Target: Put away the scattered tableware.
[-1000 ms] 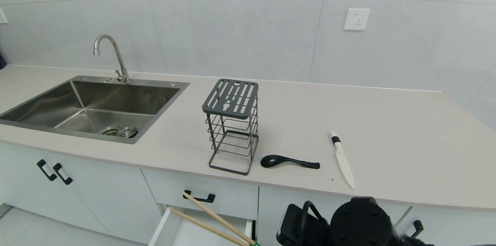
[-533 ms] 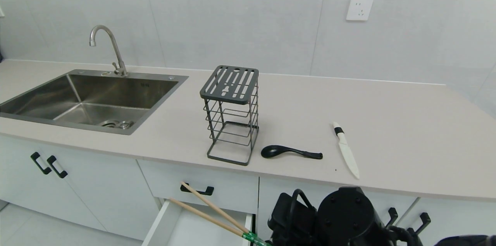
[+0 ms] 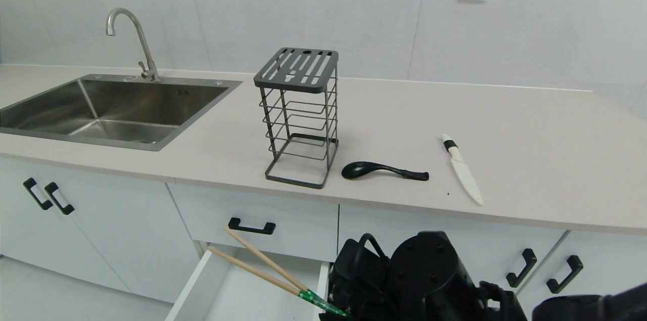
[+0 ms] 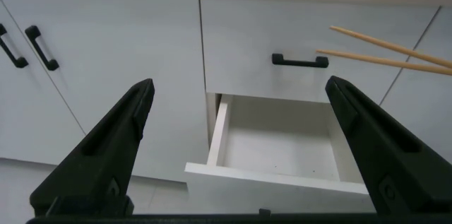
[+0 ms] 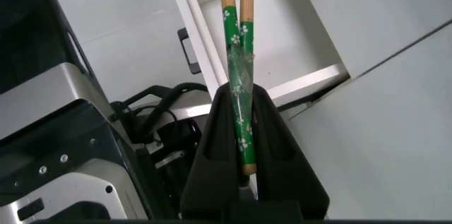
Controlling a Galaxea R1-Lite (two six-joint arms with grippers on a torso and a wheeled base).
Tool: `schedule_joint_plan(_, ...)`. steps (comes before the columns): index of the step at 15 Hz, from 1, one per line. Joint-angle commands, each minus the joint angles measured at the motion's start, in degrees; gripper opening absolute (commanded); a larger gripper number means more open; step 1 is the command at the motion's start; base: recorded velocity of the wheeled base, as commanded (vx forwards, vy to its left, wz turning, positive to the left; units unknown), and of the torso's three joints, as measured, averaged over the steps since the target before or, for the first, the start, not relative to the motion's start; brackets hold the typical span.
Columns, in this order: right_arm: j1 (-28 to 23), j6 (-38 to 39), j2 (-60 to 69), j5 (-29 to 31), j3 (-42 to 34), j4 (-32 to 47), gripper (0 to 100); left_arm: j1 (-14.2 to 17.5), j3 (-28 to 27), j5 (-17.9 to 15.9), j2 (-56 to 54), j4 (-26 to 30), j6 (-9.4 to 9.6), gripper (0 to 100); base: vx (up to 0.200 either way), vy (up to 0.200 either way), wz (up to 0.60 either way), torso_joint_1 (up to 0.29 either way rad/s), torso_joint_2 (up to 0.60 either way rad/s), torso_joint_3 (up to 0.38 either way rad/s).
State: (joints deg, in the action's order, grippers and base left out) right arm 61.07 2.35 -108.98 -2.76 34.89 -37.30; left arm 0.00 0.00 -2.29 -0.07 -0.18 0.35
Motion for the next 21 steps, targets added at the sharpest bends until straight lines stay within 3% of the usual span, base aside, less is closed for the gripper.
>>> schedule_joint_plan(1,0.0,-0.2,-3.5,-0.1,2.7,0.0,0,0.0,0.0,0.0,0.1,-0.1,0.0,100,0.0,0.0,0.0,-0.261,0.5,0.237)
schedule_joint_plan(9,-0.2,-0.2,-9.9,1.5,10.4,0.1,0,0.0,0.0,0.0,0.1,-0.1,0.0,100,0.0,0.0,0.0,-0.234,0.45,0.205)
schedule_joint_plan(21,-0.2,-3.7,-23.6,1.8,24.1,0.7,0,0.0,0.0,0.0,0.1,0.0,0.0,100,0.0,0.0,0.0,-0.006,0.01,0.004)
